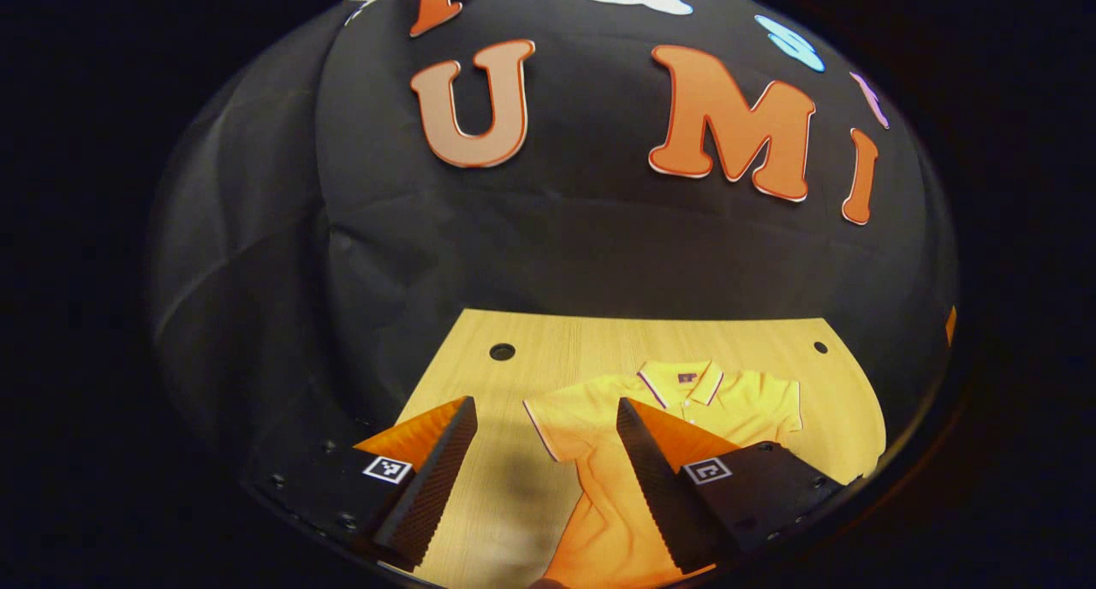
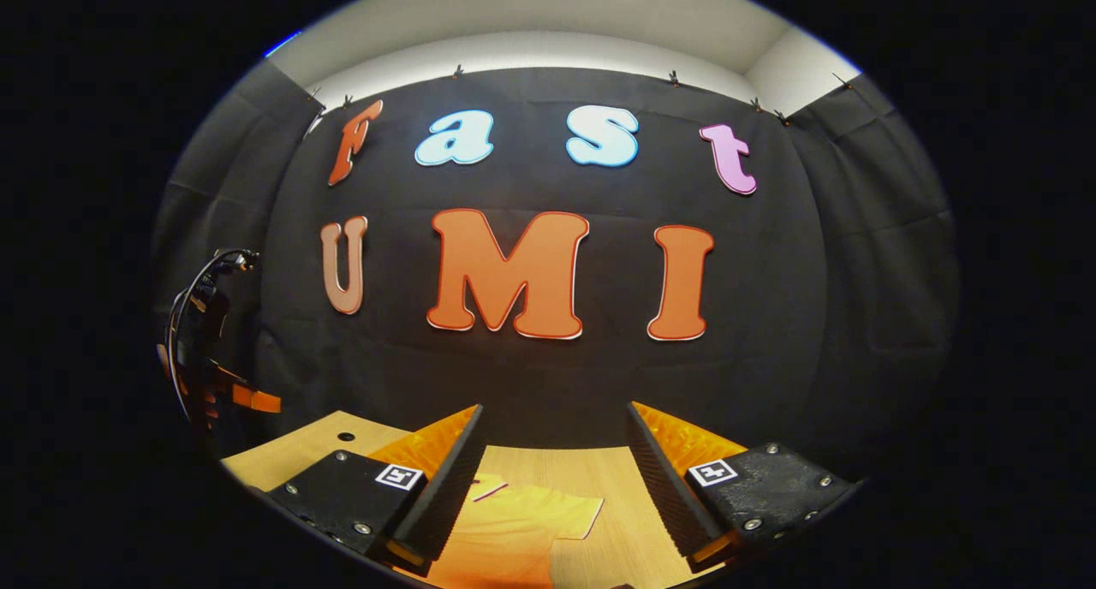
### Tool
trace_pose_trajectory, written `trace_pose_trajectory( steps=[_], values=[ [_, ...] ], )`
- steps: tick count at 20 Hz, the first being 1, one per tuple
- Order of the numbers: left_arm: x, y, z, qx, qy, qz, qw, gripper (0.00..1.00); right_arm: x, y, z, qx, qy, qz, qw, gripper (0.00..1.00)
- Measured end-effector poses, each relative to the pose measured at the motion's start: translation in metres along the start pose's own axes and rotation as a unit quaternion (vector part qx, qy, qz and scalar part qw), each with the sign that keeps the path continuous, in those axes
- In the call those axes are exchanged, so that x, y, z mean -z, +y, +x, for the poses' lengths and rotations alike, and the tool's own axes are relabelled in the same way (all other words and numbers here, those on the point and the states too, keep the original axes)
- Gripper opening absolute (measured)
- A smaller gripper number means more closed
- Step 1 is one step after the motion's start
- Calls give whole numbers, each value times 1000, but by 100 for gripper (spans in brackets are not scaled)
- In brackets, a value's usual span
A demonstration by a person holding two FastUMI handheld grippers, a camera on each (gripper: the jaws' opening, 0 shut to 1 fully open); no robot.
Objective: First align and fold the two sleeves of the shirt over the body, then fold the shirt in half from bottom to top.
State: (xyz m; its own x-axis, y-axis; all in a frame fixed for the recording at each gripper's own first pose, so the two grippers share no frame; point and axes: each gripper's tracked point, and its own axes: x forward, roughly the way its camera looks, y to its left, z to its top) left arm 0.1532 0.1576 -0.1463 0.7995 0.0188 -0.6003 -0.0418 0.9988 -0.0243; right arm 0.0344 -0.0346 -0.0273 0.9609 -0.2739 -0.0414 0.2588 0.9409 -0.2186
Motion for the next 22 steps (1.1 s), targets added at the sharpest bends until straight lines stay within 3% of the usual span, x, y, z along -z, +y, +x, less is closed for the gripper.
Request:
trace_pose_trajectory(
  steps=[4, 8, 14, 22],
  values=[
    [19, 25, 55, 27, 71, 11, 997, 99, 11, 9, 9, 51, 29, -25, 998, 97],
    [45, 25, 106, 50, 151, -8, 987, 99, 21, 22, 11, 66, 62, -37, 995, 98],
    [78, 23, 171, 49, 241, -43, 968, 99, 38, 20, 20, 79, 101, -54, 990, 98],
    [136, 17, 235, 7, 343, -27, 939, 99, 58, 1, 49, 62, 113, -34, 991, 96]
  ],
)
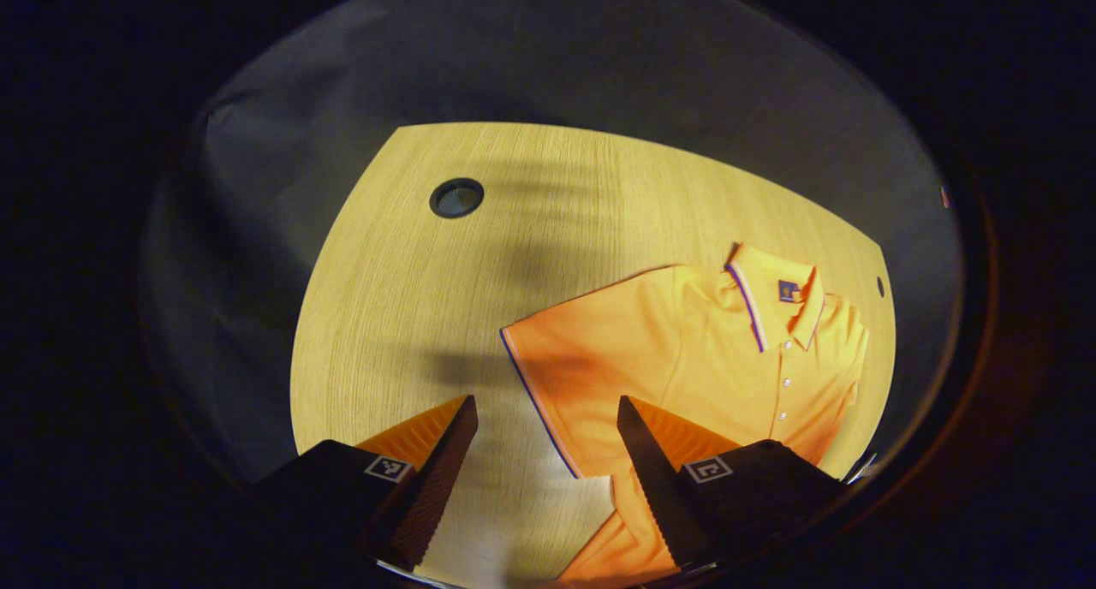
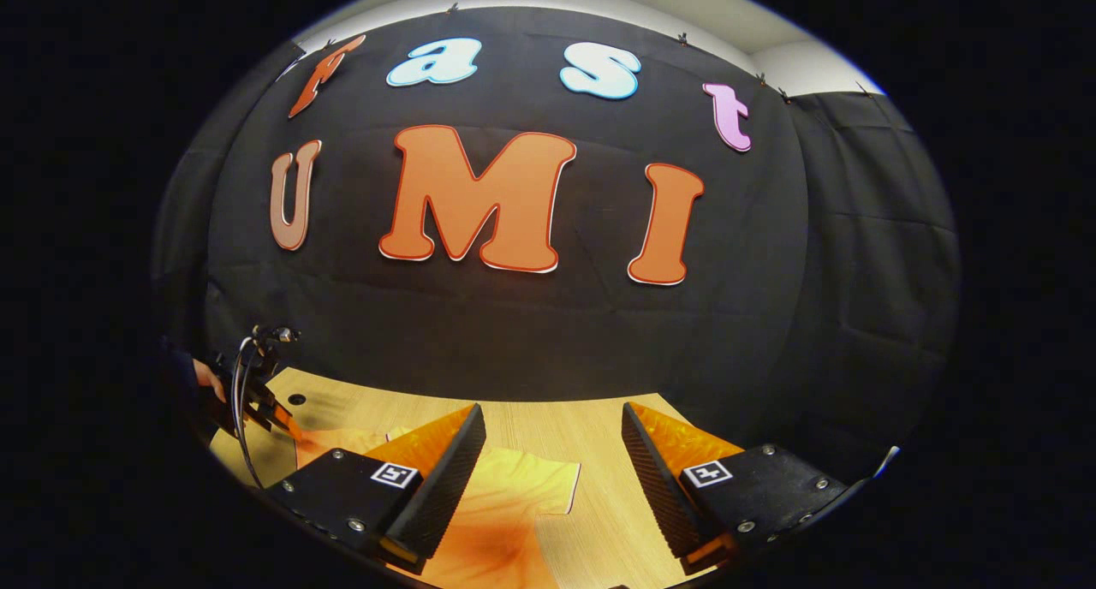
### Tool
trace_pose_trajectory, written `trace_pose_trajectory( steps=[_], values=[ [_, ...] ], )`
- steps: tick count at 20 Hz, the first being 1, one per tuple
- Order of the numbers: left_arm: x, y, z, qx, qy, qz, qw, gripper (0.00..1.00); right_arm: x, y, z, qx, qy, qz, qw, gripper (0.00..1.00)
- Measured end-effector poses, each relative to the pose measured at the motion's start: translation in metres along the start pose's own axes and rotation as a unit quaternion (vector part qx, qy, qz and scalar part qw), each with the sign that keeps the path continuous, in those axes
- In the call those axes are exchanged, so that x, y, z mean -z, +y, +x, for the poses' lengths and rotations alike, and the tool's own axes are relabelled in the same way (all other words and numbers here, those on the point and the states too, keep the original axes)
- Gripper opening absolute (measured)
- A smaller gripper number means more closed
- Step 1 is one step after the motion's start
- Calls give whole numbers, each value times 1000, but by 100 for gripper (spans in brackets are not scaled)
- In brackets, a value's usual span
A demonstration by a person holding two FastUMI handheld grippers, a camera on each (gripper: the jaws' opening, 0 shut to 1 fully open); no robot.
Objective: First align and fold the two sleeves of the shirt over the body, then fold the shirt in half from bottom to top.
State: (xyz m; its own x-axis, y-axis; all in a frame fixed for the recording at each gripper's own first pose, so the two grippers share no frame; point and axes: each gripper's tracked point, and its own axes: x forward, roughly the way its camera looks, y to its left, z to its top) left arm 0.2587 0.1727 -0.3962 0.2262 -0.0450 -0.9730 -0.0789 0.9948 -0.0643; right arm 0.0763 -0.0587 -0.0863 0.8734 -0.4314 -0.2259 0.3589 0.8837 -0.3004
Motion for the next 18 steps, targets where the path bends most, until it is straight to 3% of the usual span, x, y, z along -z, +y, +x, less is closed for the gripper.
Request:
trace_pose_trajectory(
  steps=[2, 4, 7, 9, 13, 16, 18],
  values=[
    [3, 1, 10, -12, 13, -6, 1000, 99, 0, -6, 8, -1, -4, -6, 1000, 97],
    [9, -6, 6, 3, 13, -29, 999, 99, 7, -12, 16, -2, -1, -7, 1000, 96],
    [-6, -20, -25, 50, -63, -65, 995, 99, 32, -15, 34, -4, 33, 6, 999, 98],
    [-24, -19, -56, 56, -139, -64, 987, 99, 49, -15, 50, 1, 58, 14, 998, 98],
    [-61, -14, -135, 39, -319, -38, 946, 99, 85, -14, 73, -3, 108, 17, 994, 99],
    [-67, -16, -190, 25, -431, -40, 901, 99, 117, -12, 96, -5, 139, 11, 990, 99],
    [-65, -14, -219, 17, -481, -35, 876, 99, 153, -10, 106, -10, 188, 33, 982, 99]
  ],
)
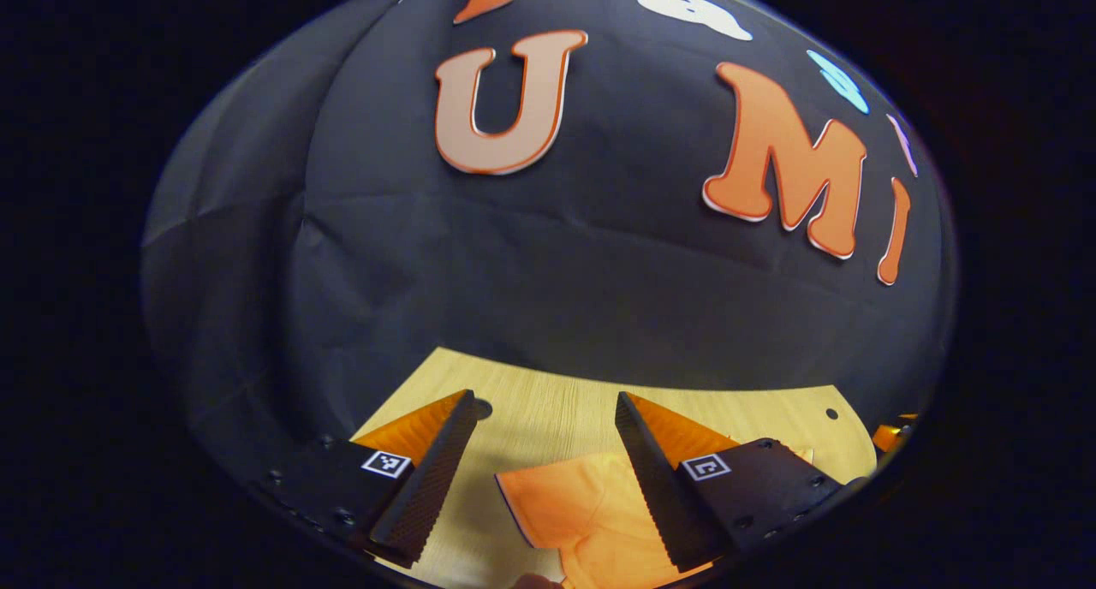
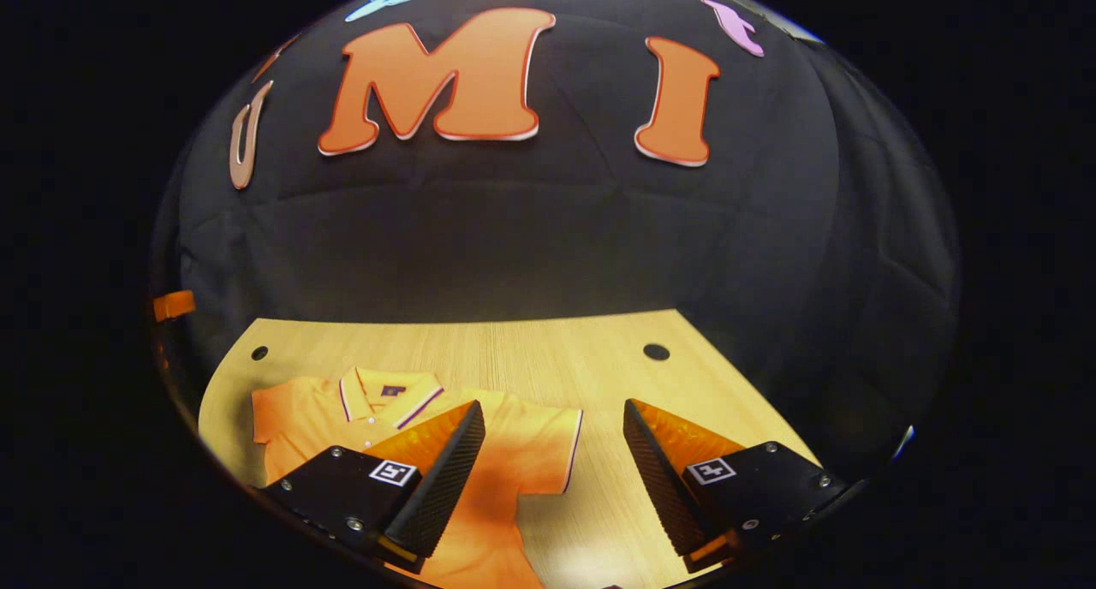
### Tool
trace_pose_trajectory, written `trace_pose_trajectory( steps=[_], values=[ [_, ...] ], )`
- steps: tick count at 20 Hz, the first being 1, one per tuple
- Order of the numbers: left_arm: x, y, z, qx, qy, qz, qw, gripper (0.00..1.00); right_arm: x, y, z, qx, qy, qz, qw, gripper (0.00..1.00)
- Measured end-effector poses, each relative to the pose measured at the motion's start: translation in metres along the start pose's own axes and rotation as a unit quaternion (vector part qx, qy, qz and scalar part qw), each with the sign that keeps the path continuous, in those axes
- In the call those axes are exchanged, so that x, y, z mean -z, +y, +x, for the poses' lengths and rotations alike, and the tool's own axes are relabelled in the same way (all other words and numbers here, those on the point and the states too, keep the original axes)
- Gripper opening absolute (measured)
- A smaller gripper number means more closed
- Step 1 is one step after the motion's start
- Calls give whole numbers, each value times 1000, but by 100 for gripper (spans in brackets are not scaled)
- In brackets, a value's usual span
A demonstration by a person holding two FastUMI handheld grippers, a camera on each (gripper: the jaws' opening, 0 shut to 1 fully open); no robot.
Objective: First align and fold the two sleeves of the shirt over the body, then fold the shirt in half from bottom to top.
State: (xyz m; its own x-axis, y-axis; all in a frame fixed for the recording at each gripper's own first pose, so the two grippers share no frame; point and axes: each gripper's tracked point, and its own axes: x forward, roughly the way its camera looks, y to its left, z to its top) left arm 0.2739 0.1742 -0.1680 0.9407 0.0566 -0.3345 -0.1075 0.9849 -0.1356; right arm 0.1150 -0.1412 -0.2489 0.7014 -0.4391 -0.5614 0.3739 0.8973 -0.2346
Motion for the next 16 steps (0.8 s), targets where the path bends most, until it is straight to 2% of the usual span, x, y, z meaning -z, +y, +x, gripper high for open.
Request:
trace_pose_trajectory(
  steps=[4, 7, 12, 13, 14, 16],
  values=[
    [-42, 7, -32, -20, -73, 9, 997, 99, 48, -3, 43, 2, 87, 29, 996, 99],
    [-65, 8, -51, -33, -117, 20, 992, 99, 74, -2, 72, -3, 138, 45, 989, 94],
    [-82, -1, -69, -32, -141, 31, 989, 98, 112, -10, 103, 5, 226, 60, 972, 82],
    [-82, 0, -72, -36, -139, 34, 989, 98, 115, -10, 107, 5, 234, 60, 970, 75],
    [-83, -3, -73, -35, -141, 36, 989, 98, 118, -11, 111, 6, 241, 62, 968, 80],
    [-86, -6, -78, -31, -145, 43, 988, 99, 134, -12, 116, 8, 282, 84, 956, 75]
  ],
)
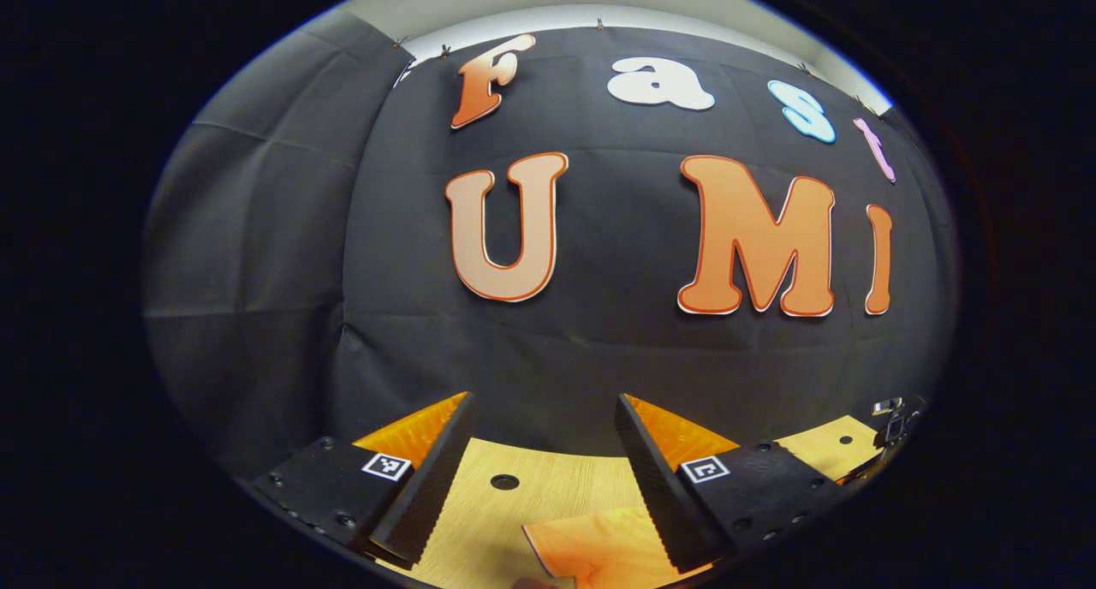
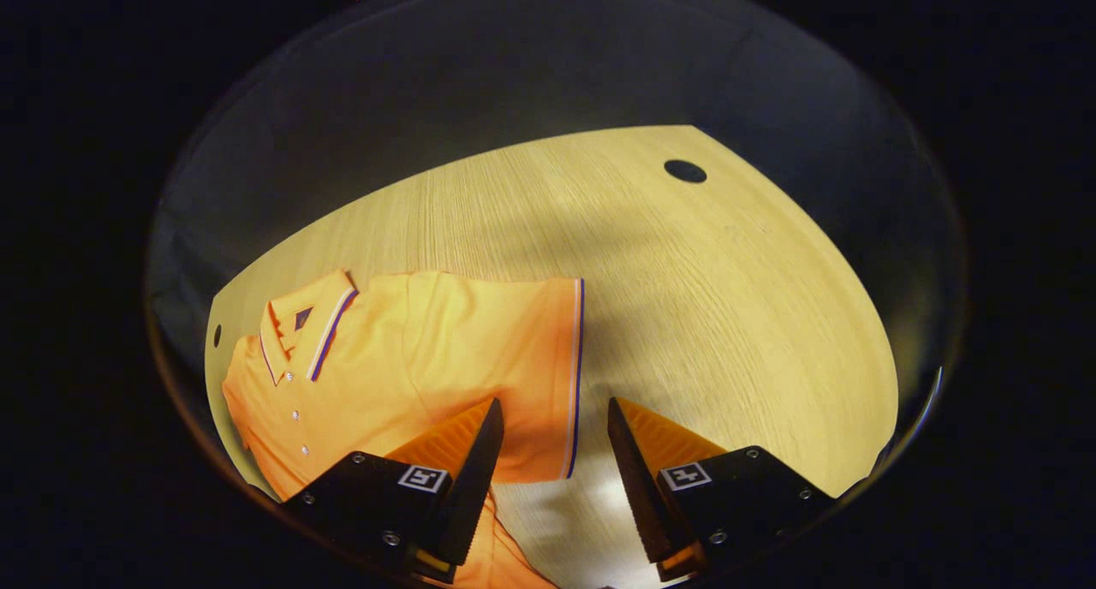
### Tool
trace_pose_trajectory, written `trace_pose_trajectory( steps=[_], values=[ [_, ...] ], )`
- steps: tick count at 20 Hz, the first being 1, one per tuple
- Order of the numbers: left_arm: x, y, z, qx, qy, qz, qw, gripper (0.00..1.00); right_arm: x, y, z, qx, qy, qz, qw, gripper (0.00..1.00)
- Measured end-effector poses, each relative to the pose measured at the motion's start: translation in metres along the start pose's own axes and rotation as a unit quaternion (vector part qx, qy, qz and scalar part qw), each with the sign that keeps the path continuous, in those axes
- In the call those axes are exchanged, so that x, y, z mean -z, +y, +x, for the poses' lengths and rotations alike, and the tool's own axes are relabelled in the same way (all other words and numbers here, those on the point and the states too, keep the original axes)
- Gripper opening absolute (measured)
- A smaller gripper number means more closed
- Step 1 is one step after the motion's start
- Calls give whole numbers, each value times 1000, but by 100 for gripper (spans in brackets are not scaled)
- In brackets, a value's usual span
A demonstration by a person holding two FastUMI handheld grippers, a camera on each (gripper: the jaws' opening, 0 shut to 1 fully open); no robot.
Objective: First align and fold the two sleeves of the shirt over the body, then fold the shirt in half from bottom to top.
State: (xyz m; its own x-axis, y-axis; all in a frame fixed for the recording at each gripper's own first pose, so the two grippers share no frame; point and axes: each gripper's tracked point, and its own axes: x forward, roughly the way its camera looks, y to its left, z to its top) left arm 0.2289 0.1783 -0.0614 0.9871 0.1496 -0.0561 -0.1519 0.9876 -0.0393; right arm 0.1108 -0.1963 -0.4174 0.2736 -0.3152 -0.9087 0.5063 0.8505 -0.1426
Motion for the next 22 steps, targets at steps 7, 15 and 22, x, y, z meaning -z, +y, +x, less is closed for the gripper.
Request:
trace_pose_trajectory(
  steps=[7, 15, 22],
  values=[
    [31, -6, -7, 1, 43, 16, 999, 98, 3, 8, 12, 26, 123, -41, 991, 69],
    [39, -7, -16, 6, 52, 15, 998, 98, 3, 9, 14, 15, 111, -20, 993, 19],
    [35, -8, -29, 17, 50, 25, 998, 98, -1, 25, 6, -32, 74, 32, 996, 1]
  ],
)
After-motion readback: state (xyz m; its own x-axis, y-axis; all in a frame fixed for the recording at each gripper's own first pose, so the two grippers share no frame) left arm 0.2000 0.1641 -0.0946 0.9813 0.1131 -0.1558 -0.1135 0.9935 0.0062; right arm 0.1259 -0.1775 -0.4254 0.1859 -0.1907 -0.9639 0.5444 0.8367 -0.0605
